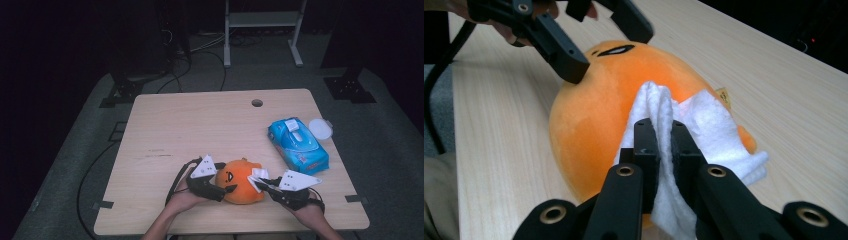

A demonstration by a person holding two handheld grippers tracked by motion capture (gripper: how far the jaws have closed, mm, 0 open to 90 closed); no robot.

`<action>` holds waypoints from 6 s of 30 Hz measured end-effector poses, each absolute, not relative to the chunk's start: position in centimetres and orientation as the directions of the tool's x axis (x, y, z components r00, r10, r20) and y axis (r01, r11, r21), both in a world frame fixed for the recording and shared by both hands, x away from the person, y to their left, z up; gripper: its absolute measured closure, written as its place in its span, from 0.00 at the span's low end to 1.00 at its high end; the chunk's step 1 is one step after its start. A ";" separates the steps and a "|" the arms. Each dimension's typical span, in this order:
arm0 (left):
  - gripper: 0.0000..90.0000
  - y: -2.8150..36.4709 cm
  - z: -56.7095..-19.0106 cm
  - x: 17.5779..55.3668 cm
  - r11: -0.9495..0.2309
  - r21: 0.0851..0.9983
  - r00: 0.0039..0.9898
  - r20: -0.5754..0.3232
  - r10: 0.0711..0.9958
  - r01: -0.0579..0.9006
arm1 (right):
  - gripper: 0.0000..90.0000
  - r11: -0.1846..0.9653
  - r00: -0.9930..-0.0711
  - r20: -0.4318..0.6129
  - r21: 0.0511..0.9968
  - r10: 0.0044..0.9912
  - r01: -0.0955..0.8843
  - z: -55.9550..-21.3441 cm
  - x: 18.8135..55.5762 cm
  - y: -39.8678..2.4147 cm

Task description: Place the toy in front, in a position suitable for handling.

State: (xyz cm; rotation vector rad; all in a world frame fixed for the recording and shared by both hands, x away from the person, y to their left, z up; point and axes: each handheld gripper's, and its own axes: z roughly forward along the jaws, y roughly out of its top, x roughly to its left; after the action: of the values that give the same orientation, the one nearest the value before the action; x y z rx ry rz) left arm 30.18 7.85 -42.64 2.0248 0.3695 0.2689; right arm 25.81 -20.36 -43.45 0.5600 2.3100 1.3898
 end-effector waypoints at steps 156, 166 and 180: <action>0.33 7.1 -43.5 28.6 -0.518 0.851 0.945 0.096 0.314 0.085 | 0.93 0.347 -0.822 -0.012 0.910 0.569 0.227 -42.4 28.8 -20.3; 0.20 8.8 -42.3 30.0 -0.350 0.900 0.948 -0.170 0.268 0.260 | 0.93 0.337 -0.824 0.004 0.912 0.566 0.236 -43.1 27.2 -21.8; 0.38 6.4 -42.7 30.1 -0.483 0.836 0.947 -0.122 0.299 0.261 | 0.93 0.353 -0.852 -0.013 0.913 0.524 0.203 -42.9 25.3 -22.3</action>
State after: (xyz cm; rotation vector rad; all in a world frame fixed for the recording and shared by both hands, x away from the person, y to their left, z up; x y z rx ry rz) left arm 30.12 6.39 -42.72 2.0988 0.3958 0.0481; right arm 25.33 -22.33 -42.91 0.6448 2.3171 1.4974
